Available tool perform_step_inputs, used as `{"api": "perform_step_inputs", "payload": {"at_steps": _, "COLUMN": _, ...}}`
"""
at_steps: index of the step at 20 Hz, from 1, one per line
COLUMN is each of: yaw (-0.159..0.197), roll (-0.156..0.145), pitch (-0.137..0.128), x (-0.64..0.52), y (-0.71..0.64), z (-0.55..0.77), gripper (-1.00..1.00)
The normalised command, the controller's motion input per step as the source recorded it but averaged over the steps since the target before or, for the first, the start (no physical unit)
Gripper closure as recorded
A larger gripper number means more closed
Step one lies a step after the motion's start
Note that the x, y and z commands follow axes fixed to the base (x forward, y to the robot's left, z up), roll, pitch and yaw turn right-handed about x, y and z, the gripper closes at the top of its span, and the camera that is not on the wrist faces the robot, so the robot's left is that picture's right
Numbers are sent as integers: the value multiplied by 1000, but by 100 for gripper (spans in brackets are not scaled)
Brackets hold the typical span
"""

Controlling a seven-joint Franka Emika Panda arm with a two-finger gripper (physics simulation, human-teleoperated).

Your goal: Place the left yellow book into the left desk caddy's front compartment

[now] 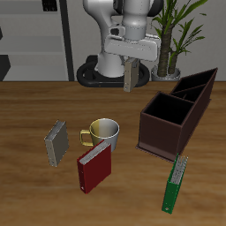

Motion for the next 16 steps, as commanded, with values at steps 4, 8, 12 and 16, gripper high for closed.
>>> {"api": "perform_step_inputs", "payload": {"at_steps": 4, "yaw": 0, "roll": 78, "pitch": -52, "x": -115, "y": 500, "z": 195, "gripper": 100}}
{"api": "perform_step_inputs", "payload": {"at_steps": 8, "yaw": -16, "roll": 38, "pitch": -20, "x": -5, "y": 416, "z": 176, "gripper": 100}}
{"api": "perform_step_inputs", "payload": {"at_steps": 12, "yaw": 15, "roll": 52, "pitch": -35, "x": 58, "y": 317, "z": 184, "gripper": 100}}
{"api": "perform_step_inputs", "payload": {"at_steps": 16, "yaw": 3, "roll": 18, "pitch": -25, "x": 157, "y": 150, "z": 202, "gripper": 100}}
